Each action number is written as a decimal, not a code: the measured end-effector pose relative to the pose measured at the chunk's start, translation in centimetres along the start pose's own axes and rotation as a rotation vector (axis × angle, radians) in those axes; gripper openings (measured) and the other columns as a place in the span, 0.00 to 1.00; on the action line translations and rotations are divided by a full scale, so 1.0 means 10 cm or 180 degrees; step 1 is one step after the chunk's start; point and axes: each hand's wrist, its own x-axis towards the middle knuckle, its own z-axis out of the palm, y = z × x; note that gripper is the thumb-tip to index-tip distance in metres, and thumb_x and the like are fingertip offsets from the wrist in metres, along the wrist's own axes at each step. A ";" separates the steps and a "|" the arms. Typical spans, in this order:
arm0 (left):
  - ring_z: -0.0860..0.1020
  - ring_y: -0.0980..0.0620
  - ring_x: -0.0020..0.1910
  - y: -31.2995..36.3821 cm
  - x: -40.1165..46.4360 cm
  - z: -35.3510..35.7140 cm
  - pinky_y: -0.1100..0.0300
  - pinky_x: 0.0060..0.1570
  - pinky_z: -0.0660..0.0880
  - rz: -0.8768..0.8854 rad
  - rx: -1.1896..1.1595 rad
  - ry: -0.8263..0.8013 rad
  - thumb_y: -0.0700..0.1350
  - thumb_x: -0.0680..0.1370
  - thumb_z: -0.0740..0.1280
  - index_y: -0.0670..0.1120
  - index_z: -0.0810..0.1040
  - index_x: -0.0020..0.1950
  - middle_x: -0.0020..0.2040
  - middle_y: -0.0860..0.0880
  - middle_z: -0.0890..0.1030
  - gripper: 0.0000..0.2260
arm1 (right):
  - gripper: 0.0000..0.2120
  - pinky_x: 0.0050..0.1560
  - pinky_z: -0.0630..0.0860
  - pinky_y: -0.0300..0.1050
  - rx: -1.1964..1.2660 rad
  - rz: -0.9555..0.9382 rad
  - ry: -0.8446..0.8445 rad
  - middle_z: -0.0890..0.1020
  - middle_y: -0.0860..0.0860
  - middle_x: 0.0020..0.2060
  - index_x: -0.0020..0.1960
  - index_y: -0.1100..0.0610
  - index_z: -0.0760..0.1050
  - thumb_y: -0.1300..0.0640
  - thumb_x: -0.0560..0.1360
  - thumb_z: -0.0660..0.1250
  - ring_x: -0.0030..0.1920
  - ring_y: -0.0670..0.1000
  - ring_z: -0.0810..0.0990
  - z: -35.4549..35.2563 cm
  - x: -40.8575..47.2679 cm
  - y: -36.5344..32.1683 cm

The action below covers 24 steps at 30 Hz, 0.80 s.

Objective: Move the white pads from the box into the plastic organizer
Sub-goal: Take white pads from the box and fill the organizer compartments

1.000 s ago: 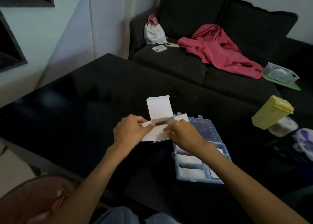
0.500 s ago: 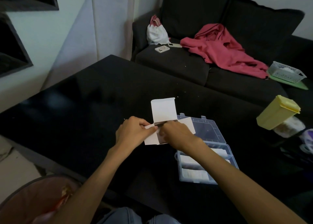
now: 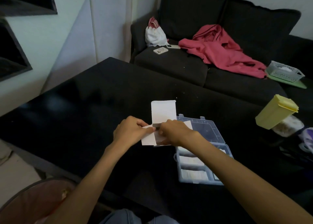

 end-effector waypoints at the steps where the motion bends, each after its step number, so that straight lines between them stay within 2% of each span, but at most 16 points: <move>1: 0.78 0.53 0.48 0.00 0.00 -0.01 0.57 0.45 0.74 -0.0001 0.0007 0.0001 0.60 0.71 0.70 0.54 0.83 0.50 0.46 0.54 0.81 0.13 | 0.12 0.52 0.72 0.47 0.0035 -0.0012 -0.0063 0.78 0.59 0.54 0.58 0.61 0.74 0.56 0.77 0.64 0.54 0.59 0.77 0.00 0.00 0.01; 4: 0.78 0.54 0.49 0.01 0.01 -0.01 0.57 0.45 0.74 0.0023 0.0004 -0.0036 0.59 0.71 0.70 0.54 0.83 0.50 0.47 0.55 0.81 0.12 | 0.09 0.55 0.72 0.46 0.0257 0.0008 -0.0371 0.78 0.58 0.55 0.52 0.61 0.75 0.55 0.79 0.61 0.52 0.57 0.77 0.06 -0.01 0.02; 9: 0.77 0.55 0.48 0.04 0.01 0.00 0.59 0.42 0.72 0.0051 0.0059 -0.0140 0.58 0.72 0.71 0.53 0.83 0.51 0.47 0.55 0.80 0.12 | 0.12 0.59 0.72 0.46 0.0388 -0.0092 -0.0420 0.77 0.58 0.58 0.59 0.61 0.76 0.58 0.78 0.62 0.55 0.58 0.76 0.08 -0.04 0.06; 14: 0.74 0.58 0.44 0.07 0.03 -0.05 0.61 0.38 0.67 0.0051 0.0316 -0.0022 0.57 0.74 0.69 0.54 0.81 0.54 0.48 0.56 0.80 0.12 | 0.13 0.57 0.73 0.46 0.0314 -0.0296 -0.0081 0.77 0.57 0.60 0.62 0.59 0.74 0.60 0.78 0.62 0.57 0.57 0.77 0.05 -0.09 0.09; 21: 0.73 0.57 0.43 0.06 0.06 -0.04 0.61 0.37 0.68 -0.0080 0.0596 0.0037 0.58 0.76 0.65 0.55 0.80 0.56 0.52 0.55 0.81 0.12 | 0.13 0.55 0.75 0.42 0.0359 -0.0432 0.0559 0.77 0.55 0.62 0.63 0.55 0.74 0.59 0.79 0.61 0.58 0.54 0.78 0.05 -0.17 0.18; 24: 0.73 0.57 0.43 0.05 0.06 -0.03 0.59 0.40 0.69 -0.0071 0.0646 0.0081 0.60 0.76 0.63 0.55 0.79 0.56 0.53 0.55 0.81 0.14 | 0.13 0.52 0.74 0.42 0.0559 -0.0332 0.0765 0.78 0.55 0.60 0.63 0.57 0.74 0.58 0.79 0.59 0.56 0.54 0.78 0.02 -0.15 0.21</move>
